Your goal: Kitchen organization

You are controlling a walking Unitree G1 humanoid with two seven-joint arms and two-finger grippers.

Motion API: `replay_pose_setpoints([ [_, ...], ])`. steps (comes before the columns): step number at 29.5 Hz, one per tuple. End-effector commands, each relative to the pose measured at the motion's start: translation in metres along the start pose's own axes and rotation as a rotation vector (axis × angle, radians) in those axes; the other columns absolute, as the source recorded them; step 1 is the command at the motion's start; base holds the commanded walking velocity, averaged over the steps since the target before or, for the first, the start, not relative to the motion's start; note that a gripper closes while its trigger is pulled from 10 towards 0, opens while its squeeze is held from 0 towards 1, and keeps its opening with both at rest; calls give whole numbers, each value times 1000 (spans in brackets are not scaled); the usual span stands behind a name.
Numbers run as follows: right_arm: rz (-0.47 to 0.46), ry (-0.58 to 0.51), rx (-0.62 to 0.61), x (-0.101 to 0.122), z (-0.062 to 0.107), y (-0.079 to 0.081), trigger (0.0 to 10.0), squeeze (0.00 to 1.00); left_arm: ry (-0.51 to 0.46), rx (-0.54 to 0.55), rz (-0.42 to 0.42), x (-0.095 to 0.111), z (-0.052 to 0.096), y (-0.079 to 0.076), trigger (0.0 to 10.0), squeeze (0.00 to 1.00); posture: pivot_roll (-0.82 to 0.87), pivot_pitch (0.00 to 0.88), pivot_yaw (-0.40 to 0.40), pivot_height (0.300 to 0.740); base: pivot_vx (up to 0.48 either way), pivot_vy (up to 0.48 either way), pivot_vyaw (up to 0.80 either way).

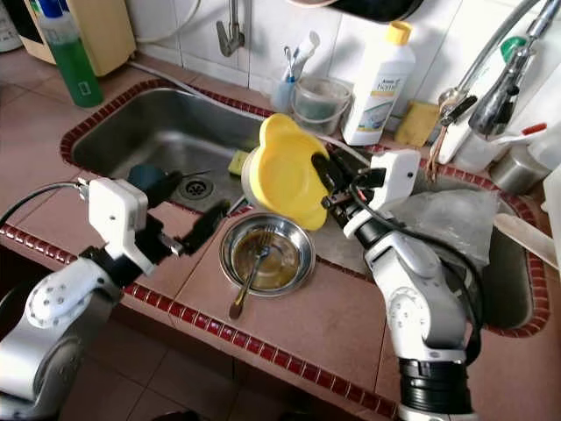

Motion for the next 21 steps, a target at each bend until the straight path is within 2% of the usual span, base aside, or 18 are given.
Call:
replay_pose_setpoints([
  [1,69,-36,-18,3,-2,2,10000,0,-11,32,19,-2,-4,4,10000,0,-8,53,-50,740,0,0,0],
  [6,146,-82,-54,3,-3,4,10000,0,-21,76,38,-5,-12,11,10000,0,-8,50,-51,740,0,0,0],
  [9,205,-134,-107,1,-4,2,10000,0,-34,139,60,-8,-18,21,10000,0,-7,32,-46,740,0,0,0],
  [15,237,-161,-162,-8,-5,0,10000,0,-35,181,66,-15,-23,28,10000,0,-2,20,-40,740,0,0,0],
  [21,243,-164,-154,-16,-5,4,10000,0,-19,180,63,-20,-25,28,10000,0,-1,12,-33,740,0,0,0],
])
Point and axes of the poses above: a point about 5 cm out from each wrist's last joint towards the gripper, its own z axis pointing back from the gripper into the wrist, its own x axis along the axis of the wrist's last joint, y = z × x, the point moved 1 cm from there along -z, pointing out of the wrist towards the gripper, and after that the axes turned 9 degrees about -z, right-handed, at the moved point
